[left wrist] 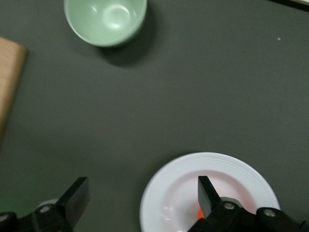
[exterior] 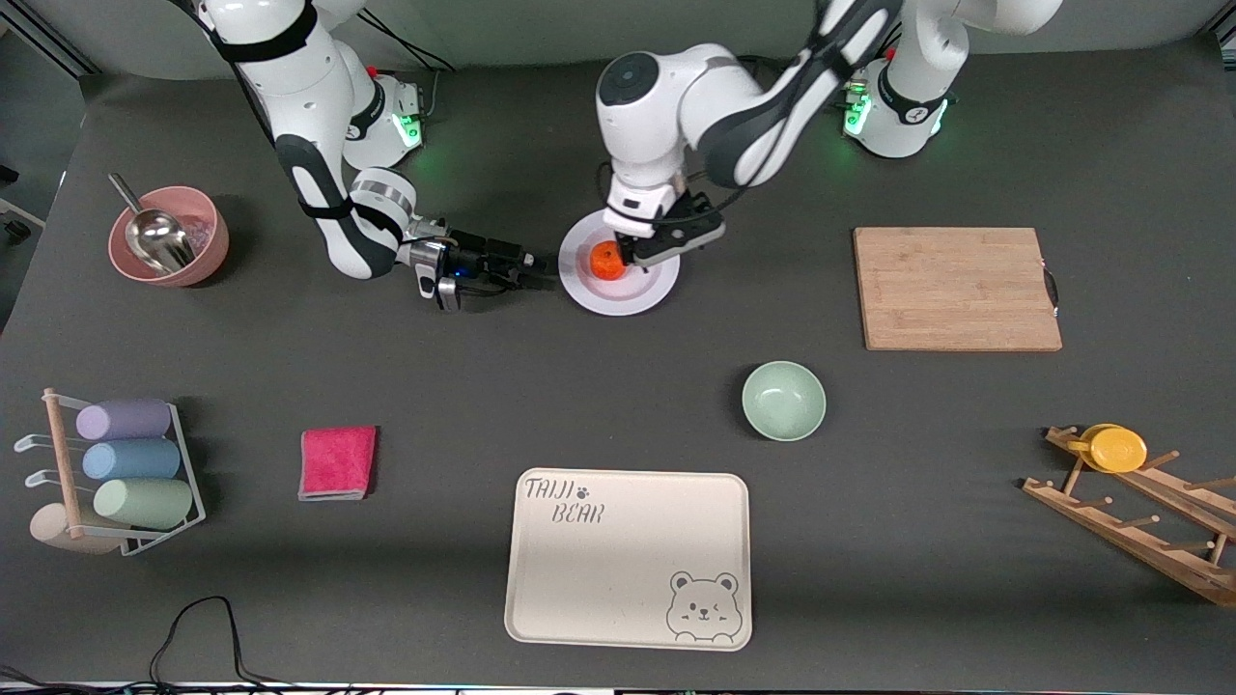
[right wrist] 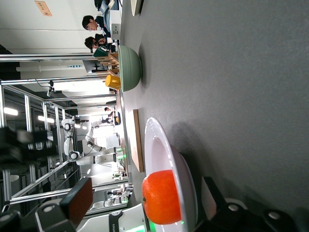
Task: Place orange and plate with both arms
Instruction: 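Release the orange onto the plate while the right gripper grasps the plate rim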
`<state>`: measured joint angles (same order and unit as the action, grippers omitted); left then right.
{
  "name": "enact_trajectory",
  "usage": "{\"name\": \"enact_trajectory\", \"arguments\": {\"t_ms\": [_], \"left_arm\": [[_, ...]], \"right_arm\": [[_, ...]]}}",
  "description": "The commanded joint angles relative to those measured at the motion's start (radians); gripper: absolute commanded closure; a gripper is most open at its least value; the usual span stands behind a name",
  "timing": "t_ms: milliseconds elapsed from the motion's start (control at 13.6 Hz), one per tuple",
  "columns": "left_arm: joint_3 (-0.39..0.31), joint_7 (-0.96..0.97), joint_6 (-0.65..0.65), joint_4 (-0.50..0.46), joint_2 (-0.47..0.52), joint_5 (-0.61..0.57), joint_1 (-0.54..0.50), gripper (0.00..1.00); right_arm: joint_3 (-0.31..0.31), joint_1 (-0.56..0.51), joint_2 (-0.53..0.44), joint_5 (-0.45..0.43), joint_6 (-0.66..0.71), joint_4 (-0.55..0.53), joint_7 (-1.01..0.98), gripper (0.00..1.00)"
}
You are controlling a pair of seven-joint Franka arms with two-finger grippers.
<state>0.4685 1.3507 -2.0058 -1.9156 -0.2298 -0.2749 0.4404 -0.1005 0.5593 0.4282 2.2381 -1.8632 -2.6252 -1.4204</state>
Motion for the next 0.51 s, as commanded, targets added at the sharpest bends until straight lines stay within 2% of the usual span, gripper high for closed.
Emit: {"name": "enact_trajectory", "arguments": {"t_ms": [0, 294, 440], "left_arm": [[0.001, -0.296, 0.148, 0.039, 0.079, 0.066, -0.112, 0.0], [-0.007, -0.679, 0.214, 0.05, 0.182, 0.103, -0.337, 0.0], [-0.01, -0.85, 0.226, 0.056, 0.239, 0.175, -0.469, 0.0]], "right_arm": [[-0.004, 0.044, 0.03, 0.067, 0.002, 0.002, -0.071, 0.0], [0.004, 0.063, 0.056, 0.104, 0.004, 0.008, -0.077, 0.0], [0.008, 0.067, 0.061, 0.118, 0.004, 0.011, -0.077, 0.0]]}}
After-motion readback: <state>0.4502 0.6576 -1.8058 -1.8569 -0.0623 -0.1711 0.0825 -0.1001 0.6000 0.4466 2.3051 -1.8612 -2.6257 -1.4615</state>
